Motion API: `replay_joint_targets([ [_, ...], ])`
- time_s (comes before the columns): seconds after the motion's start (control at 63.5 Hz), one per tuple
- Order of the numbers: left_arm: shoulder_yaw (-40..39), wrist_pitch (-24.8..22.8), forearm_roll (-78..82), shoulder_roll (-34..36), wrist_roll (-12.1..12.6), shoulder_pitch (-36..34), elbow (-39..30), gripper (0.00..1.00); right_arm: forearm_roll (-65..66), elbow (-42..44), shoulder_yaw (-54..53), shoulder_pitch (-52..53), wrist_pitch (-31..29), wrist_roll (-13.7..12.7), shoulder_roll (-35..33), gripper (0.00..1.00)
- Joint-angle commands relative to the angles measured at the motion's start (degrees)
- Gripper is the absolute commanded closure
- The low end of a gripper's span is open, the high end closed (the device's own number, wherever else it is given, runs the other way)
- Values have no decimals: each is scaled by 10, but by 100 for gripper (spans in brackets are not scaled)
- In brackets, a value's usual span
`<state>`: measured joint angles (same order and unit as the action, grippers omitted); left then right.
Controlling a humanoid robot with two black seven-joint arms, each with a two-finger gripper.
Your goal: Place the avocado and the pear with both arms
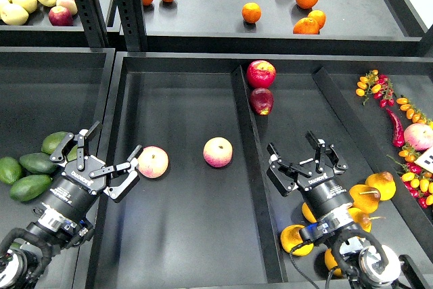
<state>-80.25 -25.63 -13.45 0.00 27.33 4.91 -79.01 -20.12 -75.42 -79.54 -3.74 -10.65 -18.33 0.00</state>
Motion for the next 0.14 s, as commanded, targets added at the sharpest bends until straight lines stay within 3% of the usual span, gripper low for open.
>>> replay_joint_targets([
  [0.0, 1, 1, 0, 0, -3, 1, -2, 1, 0, -2, 0, 0, -1, 0, 0, 0],
  [0.126, 3, 1, 0, 0, -12, 1, -2, 1, 0, -2, 2, 0, -3, -1, 0, 0],
])
